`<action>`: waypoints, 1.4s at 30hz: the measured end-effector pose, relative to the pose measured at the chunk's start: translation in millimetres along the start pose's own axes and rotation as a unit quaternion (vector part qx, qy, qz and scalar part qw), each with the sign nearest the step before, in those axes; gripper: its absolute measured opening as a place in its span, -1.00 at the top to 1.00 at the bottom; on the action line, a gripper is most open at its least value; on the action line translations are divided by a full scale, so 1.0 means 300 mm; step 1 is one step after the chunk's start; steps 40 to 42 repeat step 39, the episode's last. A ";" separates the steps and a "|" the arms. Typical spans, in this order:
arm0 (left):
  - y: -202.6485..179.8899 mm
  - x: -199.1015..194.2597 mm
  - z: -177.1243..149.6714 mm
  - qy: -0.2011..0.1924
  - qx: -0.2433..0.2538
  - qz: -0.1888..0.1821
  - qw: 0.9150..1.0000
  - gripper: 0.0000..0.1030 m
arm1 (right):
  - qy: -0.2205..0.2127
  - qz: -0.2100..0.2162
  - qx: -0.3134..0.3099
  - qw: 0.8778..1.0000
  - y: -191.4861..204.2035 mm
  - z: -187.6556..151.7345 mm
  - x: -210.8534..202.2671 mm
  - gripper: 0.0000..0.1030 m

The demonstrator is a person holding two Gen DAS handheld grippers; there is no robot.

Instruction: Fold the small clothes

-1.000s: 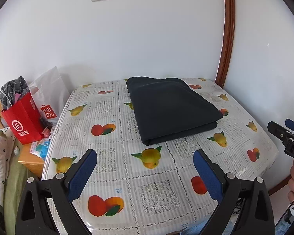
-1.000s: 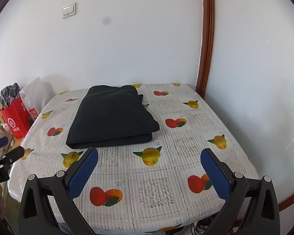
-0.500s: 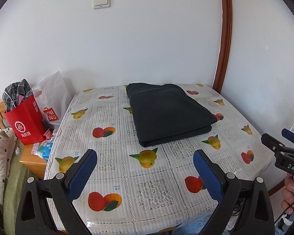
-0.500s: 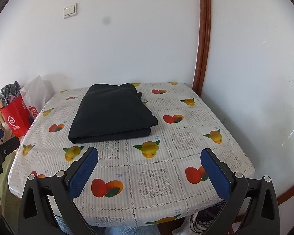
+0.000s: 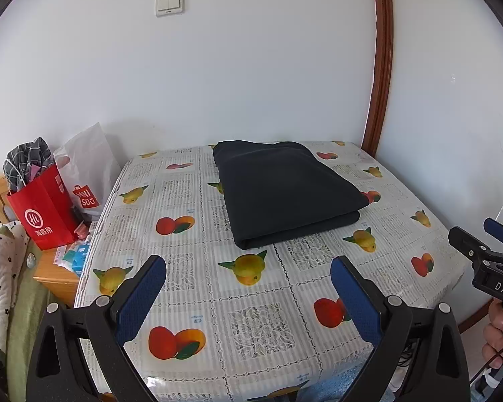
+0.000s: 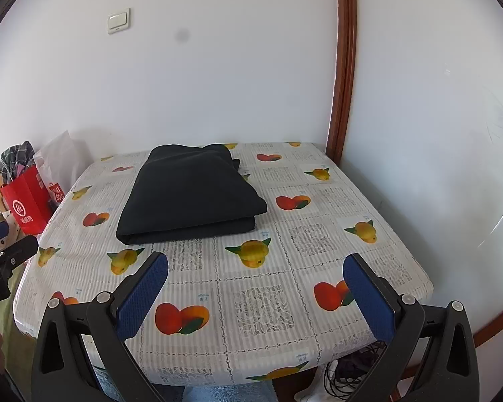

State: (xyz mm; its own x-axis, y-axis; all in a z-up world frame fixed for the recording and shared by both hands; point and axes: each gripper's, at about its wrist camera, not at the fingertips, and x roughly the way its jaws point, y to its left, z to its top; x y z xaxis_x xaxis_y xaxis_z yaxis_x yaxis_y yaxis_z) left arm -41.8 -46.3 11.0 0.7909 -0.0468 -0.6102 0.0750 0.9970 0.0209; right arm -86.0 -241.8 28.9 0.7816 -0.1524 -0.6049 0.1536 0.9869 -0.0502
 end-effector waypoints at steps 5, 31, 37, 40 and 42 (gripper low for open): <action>-0.005 -0.006 0.000 -0.002 0.002 -0.001 1.000 -0.93 | -0.003 -0.001 0.002 1.000 -0.012 -0.002 -0.010 -0.99; -0.021 -0.027 0.003 -0.002 0.007 -0.006 1.000 -0.93 | -0.016 -0.004 0.007 1.000 -0.028 -0.002 -0.044 -0.99; -0.030 -0.023 0.003 0.000 0.010 -0.008 1.000 -0.93 | -0.015 -0.002 0.004 1.000 -0.020 -0.005 -0.042 -0.99; -0.027 -0.022 0.005 -0.001 0.008 -0.006 1.000 -0.93 | -0.016 -0.001 0.002 1.000 -0.015 -0.006 -0.042 -0.99; -0.027 -0.022 0.005 -0.001 0.008 -0.006 1.000 -0.93 | -0.016 -0.001 0.002 1.000 -0.015 -0.006 -0.042 -0.99</action>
